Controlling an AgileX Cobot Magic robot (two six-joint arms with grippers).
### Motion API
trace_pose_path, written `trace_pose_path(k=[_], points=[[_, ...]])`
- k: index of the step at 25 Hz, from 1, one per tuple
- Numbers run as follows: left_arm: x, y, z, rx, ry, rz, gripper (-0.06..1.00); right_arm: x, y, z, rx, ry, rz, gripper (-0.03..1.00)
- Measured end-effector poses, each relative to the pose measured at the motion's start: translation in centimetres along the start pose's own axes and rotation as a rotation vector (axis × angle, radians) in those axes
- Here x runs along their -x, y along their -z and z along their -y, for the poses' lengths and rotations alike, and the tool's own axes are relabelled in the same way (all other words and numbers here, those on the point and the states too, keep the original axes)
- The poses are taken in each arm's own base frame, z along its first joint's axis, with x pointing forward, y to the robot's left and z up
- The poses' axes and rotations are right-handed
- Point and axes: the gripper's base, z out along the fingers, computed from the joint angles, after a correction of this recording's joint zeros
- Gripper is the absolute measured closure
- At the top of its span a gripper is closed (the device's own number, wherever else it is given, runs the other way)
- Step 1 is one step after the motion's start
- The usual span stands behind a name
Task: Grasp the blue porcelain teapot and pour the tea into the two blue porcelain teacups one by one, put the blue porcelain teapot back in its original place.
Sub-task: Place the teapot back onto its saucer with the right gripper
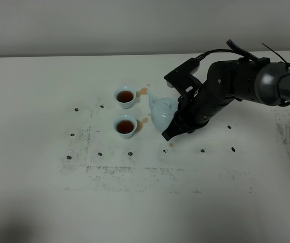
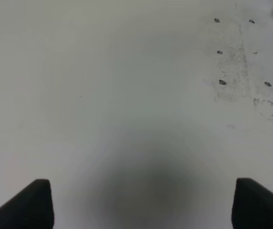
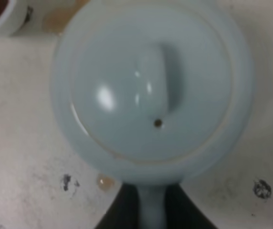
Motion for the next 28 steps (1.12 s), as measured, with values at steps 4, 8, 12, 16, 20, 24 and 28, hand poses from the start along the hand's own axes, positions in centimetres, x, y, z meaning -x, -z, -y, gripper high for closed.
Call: trace_pose_path(k=[4,8,12,16,20,24,28], points=[[0.00,0.00,0.00,0.000,0.000,0.000,0.22,-0.04,-0.39,-0.05,0.010,-0.006,0.003,0.92],[0.00,0.00,0.00,0.000,0.000,0.000,0.22,-0.03,-0.39,-0.06,0.012,-0.008,0.004,0.92],[0.00,0.00,0.00,0.000,0.000,0.000,0.22,-0.03,-0.39,-0.06,0.012,-0.008,0.004,0.92],[0.00,0.00,0.00,0.000,0.000,0.000,0.22,-0.10,-0.58,-0.05,0.012,-0.008,0.000,0.92],[0.00,0.00,0.00,0.000,0.000,0.000,0.22,-0.17,-0.85,-0.04,0.014,-0.012,-0.002,0.92],[0.00,0.00,0.00,0.000,0.000,0.000,0.22,-0.17,-0.85,-0.04,0.014,-0.012,-0.002,0.92],[0.00,0.00,0.00,0.000,0.000,0.000,0.22,-0.17,-0.85,-0.04,0.014,-0.013,-0.002,0.92]])
